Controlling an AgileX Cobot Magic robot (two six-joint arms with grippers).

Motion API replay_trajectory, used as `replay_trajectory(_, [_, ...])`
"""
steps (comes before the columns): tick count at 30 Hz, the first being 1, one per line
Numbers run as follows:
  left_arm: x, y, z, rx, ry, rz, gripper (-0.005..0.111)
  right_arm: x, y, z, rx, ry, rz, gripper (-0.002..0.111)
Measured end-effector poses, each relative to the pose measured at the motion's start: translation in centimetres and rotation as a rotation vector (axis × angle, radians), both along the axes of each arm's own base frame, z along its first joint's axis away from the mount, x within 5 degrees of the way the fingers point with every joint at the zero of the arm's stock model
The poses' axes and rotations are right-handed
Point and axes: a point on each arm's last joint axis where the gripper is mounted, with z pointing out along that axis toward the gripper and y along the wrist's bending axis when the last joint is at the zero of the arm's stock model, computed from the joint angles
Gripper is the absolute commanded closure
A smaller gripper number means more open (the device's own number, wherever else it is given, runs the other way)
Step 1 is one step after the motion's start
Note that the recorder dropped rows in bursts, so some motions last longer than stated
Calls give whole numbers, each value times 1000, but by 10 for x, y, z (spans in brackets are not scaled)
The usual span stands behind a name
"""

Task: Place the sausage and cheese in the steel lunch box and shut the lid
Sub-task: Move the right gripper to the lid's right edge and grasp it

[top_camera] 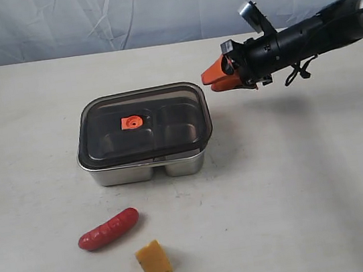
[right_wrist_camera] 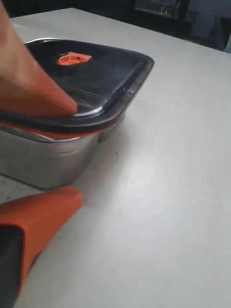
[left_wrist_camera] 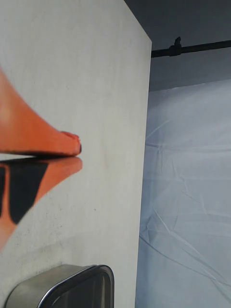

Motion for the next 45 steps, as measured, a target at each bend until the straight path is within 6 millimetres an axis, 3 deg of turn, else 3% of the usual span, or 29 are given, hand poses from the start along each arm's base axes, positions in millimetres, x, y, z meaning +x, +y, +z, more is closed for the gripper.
replay_trajectory(19, [0,0,0,0,0,0,107,-13,24,-3,21,29,89,60])
replay_trajectory(28, [0,0,0,0,0,0,107,-14,25,-3,21,29,93,60])
replay_trajectory(30, [0,0,0,0,0,0,107,-14,25,-3,21,29,93,63])
replay_trajectory(36, [0,0,0,0,0,0,107,-14,25,-3,21,29,93,87])
replay_trajectory(45, [0,0,0,0,0,0,107,-14,26,-2,29,38,88,91])
